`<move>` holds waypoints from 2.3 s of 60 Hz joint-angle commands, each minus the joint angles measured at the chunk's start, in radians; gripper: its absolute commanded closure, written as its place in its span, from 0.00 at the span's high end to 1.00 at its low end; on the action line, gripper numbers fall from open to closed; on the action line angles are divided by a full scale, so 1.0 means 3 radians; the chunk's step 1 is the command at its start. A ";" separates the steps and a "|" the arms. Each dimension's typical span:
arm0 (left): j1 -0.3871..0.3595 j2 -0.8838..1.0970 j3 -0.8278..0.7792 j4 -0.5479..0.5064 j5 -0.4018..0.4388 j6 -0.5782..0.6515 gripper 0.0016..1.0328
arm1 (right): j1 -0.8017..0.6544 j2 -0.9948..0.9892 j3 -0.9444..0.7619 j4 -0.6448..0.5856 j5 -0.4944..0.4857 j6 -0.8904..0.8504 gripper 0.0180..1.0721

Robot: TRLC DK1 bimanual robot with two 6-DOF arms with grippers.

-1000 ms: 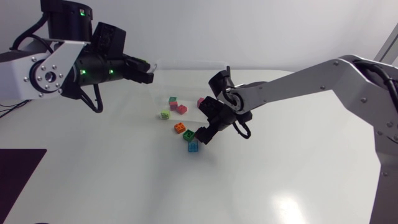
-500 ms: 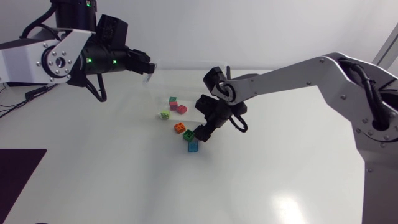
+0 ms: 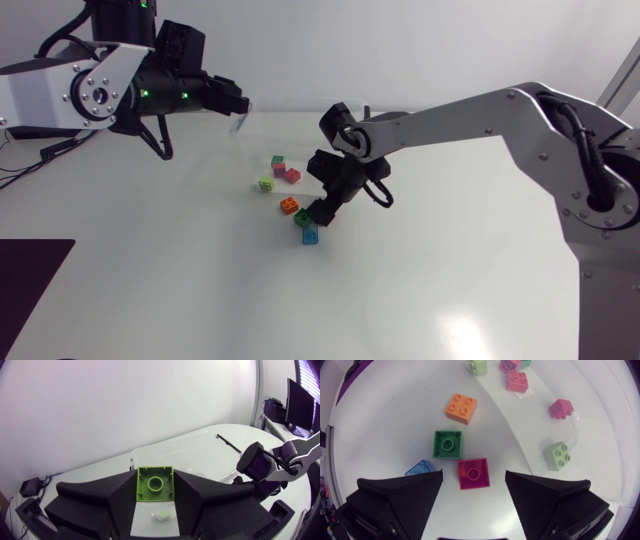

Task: Place the duplo bricks in the container

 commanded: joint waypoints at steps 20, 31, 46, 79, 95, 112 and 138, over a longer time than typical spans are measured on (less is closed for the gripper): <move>0.0030 -0.0019 0.0054 -0.0033 0.0038 -0.0048 0.28 | 0.0051 0.0266 0.0279 -0.0261 -0.0028 -0.0097 0.68; 0.0056 -0.0034 0.0054 -0.0033 0.0054 -0.0043 0.28 | 0.0051 0.0312 0.0335 -0.0338 -0.0053 -0.0097 0.62; 0.0040 0.0002 0.0105 -0.0038 0.0054 -0.0053 0.31 | 0.0046 0.0333 0.0151 -0.0251 -0.0053 -0.0087 0.44; -0.0231 0.0994 0.0964 -0.0120 -0.0187 -0.0283 0.87 | -0.0051 -0.1196 -0.0596 -0.0256 -0.0043 0.0092 0.39; -0.0231 0.0518 0.0504 -0.0176 -0.0187 -0.0268 0.86 | -0.0159 -0.1385 -0.0186 -0.0363 -0.0043 0.0230 0.39; -0.0231 -0.0182 -0.0345 -0.0273 -0.0146 0.0003 0.86 | -0.0276 -0.1022 0.0488 -0.0338 -0.0038 0.0506 0.40; -0.0496 0.0114 -0.1010 -0.0181 0.0105 0.0167 0.86 | -0.0373 -0.0035 0.1608 -0.0302 0.0100 0.0746 0.44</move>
